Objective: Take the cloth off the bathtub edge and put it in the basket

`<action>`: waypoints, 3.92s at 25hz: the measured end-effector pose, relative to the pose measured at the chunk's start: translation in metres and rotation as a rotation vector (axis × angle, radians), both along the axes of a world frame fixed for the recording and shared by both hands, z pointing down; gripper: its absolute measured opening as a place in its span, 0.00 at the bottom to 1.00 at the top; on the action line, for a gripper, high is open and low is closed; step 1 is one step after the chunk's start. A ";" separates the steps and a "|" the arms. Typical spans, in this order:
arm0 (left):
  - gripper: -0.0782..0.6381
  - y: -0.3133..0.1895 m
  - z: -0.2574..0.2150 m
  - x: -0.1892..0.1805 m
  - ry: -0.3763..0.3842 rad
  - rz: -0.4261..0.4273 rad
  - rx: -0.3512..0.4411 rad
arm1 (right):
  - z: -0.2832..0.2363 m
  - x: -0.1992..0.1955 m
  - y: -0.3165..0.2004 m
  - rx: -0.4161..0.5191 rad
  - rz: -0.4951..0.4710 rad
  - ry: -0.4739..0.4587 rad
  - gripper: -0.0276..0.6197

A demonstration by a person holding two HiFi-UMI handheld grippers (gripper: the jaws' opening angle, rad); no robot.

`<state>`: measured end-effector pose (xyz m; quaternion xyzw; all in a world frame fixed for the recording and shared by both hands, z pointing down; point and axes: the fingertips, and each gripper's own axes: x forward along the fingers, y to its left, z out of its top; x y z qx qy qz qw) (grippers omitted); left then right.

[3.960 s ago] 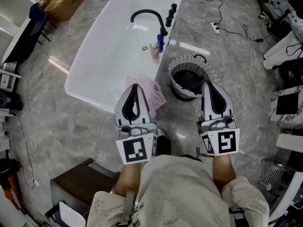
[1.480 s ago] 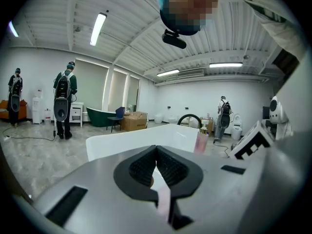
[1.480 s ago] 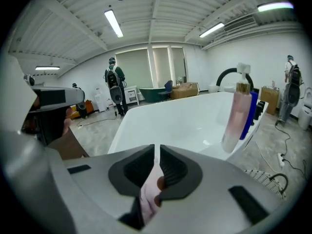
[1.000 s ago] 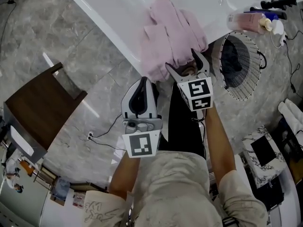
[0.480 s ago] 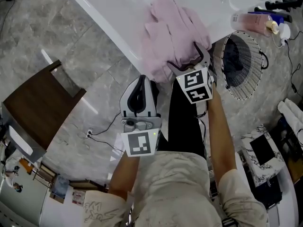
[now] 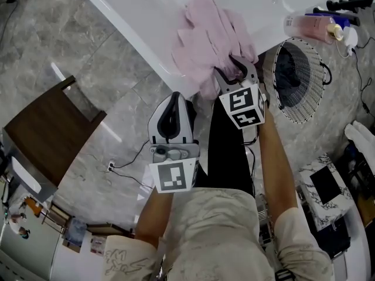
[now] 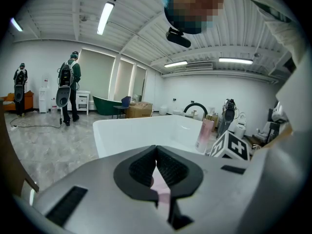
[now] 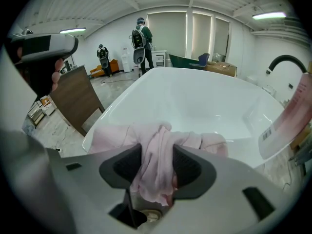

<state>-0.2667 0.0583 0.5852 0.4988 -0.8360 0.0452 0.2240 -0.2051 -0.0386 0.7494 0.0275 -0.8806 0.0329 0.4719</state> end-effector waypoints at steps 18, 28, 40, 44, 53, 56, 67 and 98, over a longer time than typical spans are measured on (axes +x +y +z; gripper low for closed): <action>0.11 -0.003 -0.018 0.009 -0.020 0.016 0.023 | -0.009 0.004 0.003 -0.028 0.169 -0.049 0.17; 0.11 -0.008 -0.041 0.003 -0.061 0.034 0.049 | -0.055 0.013 0.002 -0.079 0.342 -0.205 0.16; 0.11 -0.024 -0.118 0.001 -0.135 0.054 0.160 | -0.177 0.026 -0.019 0.037 0.435 -0.409 0.16; 0.11 -0.031 -0.160 0.001 -0.169 0.066 0.217 | -0.233 0.034 -0.027 0.086 0.468 -0.490 0.16; 0.11 -0.026 -0.263 0.003 -0.245 0.076 0.328 | -0.366 0.060 -0.024 0.236 0.513 -0.692 0.16; 0.11 -0.026 -0.295 0.004 -0.266 0.095 0.387 | -0.413 0.067 -0.025 0.308 0.528 -0.775 0.15; 0.11 -0.026 -0.356 0.012 -0.283 0.170 0.510 | -0.512 0.089 -0.027 0.490 0.612 -0.944 0.11; 0.11 -0.120 -0.479 0.149 -0.236 0.623 0.680 | -0.745 0.306 -0.061 1.066 0.953 -1.181 0.11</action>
